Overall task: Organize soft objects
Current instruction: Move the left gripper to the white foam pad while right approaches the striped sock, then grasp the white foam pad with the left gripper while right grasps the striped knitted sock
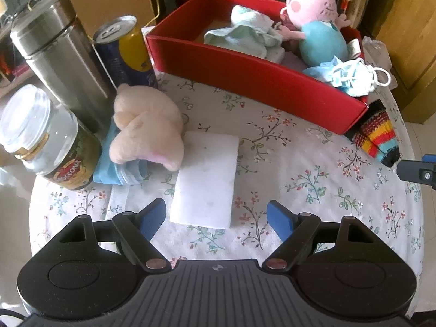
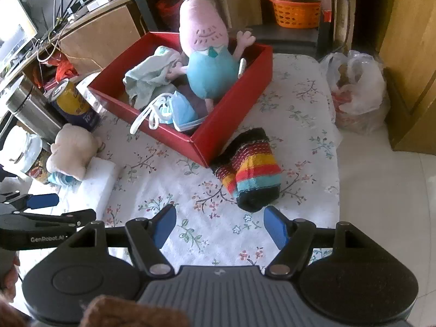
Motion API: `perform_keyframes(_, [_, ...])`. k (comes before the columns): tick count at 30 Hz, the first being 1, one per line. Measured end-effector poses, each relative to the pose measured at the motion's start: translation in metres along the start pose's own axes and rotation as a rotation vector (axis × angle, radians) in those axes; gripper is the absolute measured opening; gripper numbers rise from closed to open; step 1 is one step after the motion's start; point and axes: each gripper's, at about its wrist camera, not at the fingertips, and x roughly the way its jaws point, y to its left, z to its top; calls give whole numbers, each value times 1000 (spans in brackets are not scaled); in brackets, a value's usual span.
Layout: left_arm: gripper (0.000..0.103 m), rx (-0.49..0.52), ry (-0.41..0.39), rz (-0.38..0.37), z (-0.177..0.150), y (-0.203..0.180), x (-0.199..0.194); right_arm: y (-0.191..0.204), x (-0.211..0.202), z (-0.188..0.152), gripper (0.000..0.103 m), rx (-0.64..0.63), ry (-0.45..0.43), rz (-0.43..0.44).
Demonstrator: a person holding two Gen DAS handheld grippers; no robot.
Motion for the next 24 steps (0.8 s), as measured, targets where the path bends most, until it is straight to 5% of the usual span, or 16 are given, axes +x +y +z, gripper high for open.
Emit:
perform_keyframes(18, [82, -112, 104, 40, 20, 7, 63, -24, 5, 3, 43, 43, 3, -9])
perform_keyframes(24, [56, -126, 78, -3, 19, 10, 55, -33, 9, 5, 43, 63, 4, -23])
